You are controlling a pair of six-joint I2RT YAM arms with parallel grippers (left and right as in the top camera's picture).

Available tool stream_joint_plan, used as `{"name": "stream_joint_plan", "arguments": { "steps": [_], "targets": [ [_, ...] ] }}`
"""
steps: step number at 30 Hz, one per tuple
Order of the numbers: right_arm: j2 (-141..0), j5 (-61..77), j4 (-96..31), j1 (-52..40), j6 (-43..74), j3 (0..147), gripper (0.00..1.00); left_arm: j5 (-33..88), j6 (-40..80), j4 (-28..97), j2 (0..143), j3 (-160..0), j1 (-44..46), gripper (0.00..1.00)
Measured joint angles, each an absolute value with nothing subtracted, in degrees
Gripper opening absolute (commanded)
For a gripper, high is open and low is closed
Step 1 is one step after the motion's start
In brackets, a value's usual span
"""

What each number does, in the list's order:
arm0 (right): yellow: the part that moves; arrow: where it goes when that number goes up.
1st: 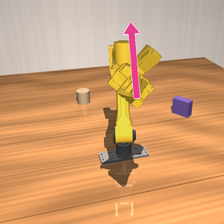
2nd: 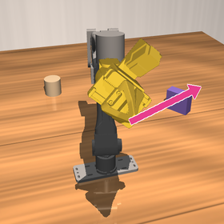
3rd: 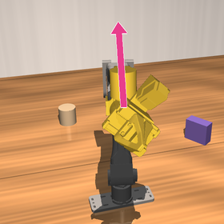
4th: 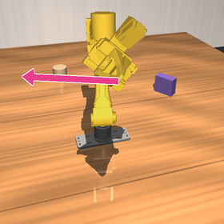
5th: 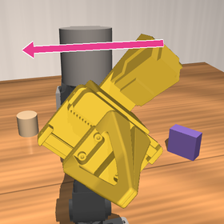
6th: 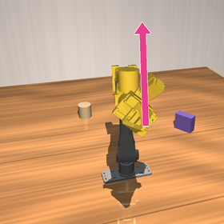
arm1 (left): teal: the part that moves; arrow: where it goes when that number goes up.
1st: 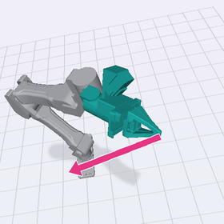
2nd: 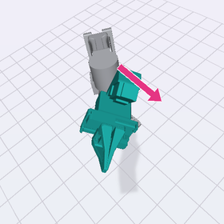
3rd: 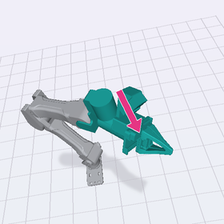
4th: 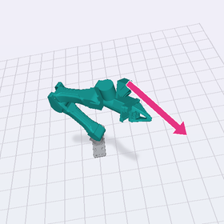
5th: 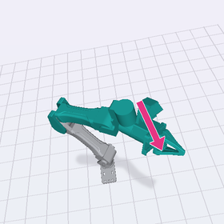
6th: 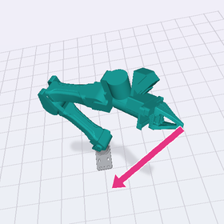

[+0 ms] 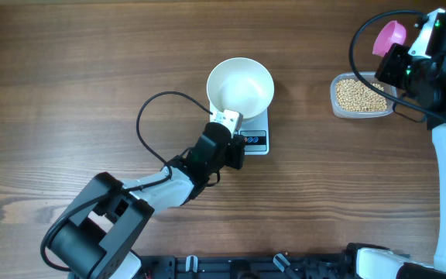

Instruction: Scoop item into bowl and weigh 150g on scale

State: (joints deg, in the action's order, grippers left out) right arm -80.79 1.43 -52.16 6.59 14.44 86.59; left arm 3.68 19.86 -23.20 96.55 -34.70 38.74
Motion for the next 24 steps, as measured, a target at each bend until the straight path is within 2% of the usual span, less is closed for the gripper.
{"name": "stream_joint_plan", "arguments": {
  "steps": [11, 24],
  "targets": [
    [-80.79, 1.43, -51.99, 6.59, 13.1, 86.59, 0.04, 3.18, 21.93, -29.65, 99.35, -34.65, 38.92, 0.04],
    [-80.79, 1.43, -52.05, 6.59, 13.1, 86.59, 0.04, 2.87, 25.04, -28.34, 100.84, -34.65, 38.92, 0.04]
  ]
}}
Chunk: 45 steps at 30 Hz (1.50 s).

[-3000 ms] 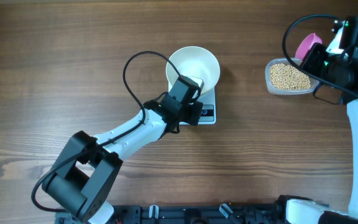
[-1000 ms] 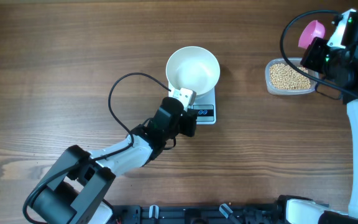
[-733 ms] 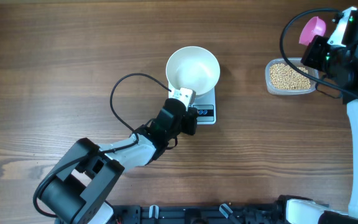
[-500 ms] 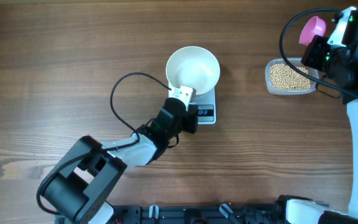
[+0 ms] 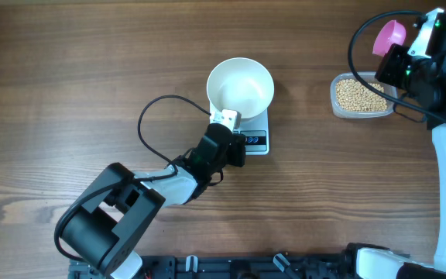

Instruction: Scoop item into bowl and weigh 150g on scale

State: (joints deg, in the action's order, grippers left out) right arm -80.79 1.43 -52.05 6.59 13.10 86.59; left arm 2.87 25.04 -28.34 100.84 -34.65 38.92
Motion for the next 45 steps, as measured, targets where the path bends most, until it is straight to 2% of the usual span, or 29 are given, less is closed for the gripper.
{"name": "stream_joint_plan", "arguments": {
  "steps": [40, 45],
  "targets": [
    [-80.79, 1.43, -52.16, 6.59, 12.84, 86.59, 0.04, 4.38, 25.69, -27.24, 101.86, -35.46, 38.92, 0.04],
    [-80.79, 1.43, -52.16, 6.59, 12.67, 86.59, 0.04, 5.45, 25.85, -25.43, 93.47, -34.63, 38.92, 0.04]
  ]
}}
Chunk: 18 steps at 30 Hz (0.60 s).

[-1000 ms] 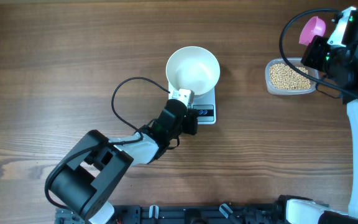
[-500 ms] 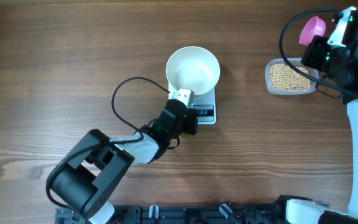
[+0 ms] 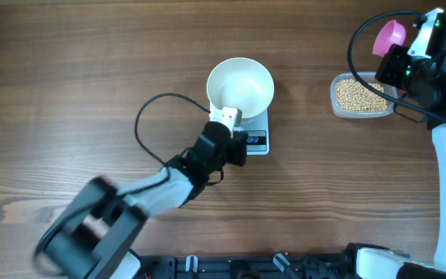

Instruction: Scoop item into bowl and weigh 150g on scale

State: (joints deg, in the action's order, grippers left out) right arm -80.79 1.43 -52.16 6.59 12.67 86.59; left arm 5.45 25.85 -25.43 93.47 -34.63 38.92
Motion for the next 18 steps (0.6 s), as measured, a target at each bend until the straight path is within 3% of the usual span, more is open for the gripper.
{"name": "stream_joint_plan", "arguments": {
  "steps": [5, 10, 11, 14, 16, 17, 18],
  "targets": [
    [-80.79, 1.43, -53.76, 6.59, 12.49, 86.59, 0.04, 5.32, 25.87, -18.52, 66.57, -34.79, 38.57, 0.04],
    [-80.79, 1.41, -56.4, 6.59, 8.84, 86.59, 0.04, -4.8, 24.56, 1.52, 44.88, -35.16, 30.44, 0.05],
    [-80.79, 1.43, -56.93, 6.59, 8.19, 86.59, 0.04, -6.15, 23.66, 6.15, 41.93, -35.11, 28.34, 0.1],
    [-80.79, 2.07, -58.33, 6.59, 5.43, 86.59, 0.04, -7.68, 22.48, 14.79, 38.06, -35.05, 23.62, 0.36],
    [-80.79, 2.98, -59.59, 6.59, 3.75, 86.59, 0.04, -8.12, 22.06, 17.56, 37.58, -35.03, 21.76, 0.6],
    [-80.79, 3.42, -60.07, 6.59, 3.07, 86.59, 0.04, -8.36, 21.67, 18.5, 37.6, -35.03, 21.26, 1.0],
    [-80.79, 3.81, -60.2, 6.59, 2.9, 86.59, 0.04, -8.38, 21.58, 18.98, 37.71, -35.03, 21.04, 1.0]
  ]
}}
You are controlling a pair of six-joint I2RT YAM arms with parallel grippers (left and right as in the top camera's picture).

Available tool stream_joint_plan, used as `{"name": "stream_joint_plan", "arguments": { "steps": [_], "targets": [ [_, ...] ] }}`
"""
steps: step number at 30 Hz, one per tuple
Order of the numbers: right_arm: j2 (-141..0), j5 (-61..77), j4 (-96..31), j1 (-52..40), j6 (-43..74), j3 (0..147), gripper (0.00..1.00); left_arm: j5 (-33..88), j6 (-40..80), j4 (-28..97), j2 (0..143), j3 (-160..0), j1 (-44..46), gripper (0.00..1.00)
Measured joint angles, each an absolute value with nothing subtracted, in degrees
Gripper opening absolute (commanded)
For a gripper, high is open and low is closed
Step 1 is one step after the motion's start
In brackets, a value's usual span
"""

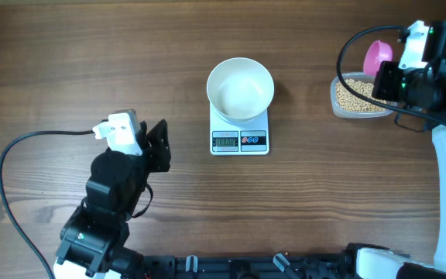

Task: Scoop item into bowl and weigh 150g on scale
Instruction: 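Retract the left arm to rest and lower the scoop toward the tub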

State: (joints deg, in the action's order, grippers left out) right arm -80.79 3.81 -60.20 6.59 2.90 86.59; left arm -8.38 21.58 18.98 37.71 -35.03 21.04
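A white bowl point(241, 89) stands empty on the small digital scale point(240, 140) at mid-table, the scale's display lit. At the right, a clear container of beans point(358, 96) sits on the wood. My right gripper point(385, 76) is shut on the handle of a pink scoop point(377, 56), whose cup hangs over the container's far right corner. My left gripper point(161, 146) is pulled back to the left of the scale, well apart from it, its fingers spread and holding nothing.
A black cable point(29, 147) loops from the left arm across the left side of the wooden table point(91, 54). The right arm's cable arcs above the bean container.
My left arm has drawn back from the scale's front panel to the table's left side. My right gripper with the pink scoop has shifted slightly left and down, nearer over the bean container.
At all three earlier moments my left gripper rested at the scale's front left, by its display, while my right gripper held the pink scoop still behind the bean container. Now the left arm is withdrawn and the scoop is closer over the beans.
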Motion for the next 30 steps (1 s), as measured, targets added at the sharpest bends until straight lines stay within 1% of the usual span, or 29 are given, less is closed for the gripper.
{"name": "stream_joint_plan", "arguments": {
  "steps": [10, 16, 19, 24, 27, 30],
  "targets": [
    [-80.79, 4.86, -58.61, 6.59, 1.58, 85.17, 0.04, -13.15, 20.4, 29.34, 37.69, -35.0, 20.97, 1.0],
    [-80.79, 4.84, -53.76, 6.59, -7.88, 83.7, 0.05, -13.69, 20.4, 38.46, 37.71, -34.96, 20.97, 1.0],
    [-81.91, 4.86, -49.06, 6.59, -10.17, 83.7, 0.04, -13.69, 20.4, 39.86, 37.69, -34.96, 20.97, 1.0],
    [-86.67, 4.8, -47.2, 6.59, -10.83, 83.7, 0.04, -13.69, 20.4, 40.12, 37.69, -34.96, 20.99, 1.0],
    [-87.18, 4.62, -43.53, 7.05, -10.85, 83.7, 0.04, -13.69, 20.4, 40.14, 37.71, -34.96, 20.97, 1.0],
    [-87.18, 4.43, -43.18, 7.81, -10.81, 83.7, 0.04, -13.69, 20.4, 40.14, 37.69, -34.96, 20.97, 1.0]
  ]
}}
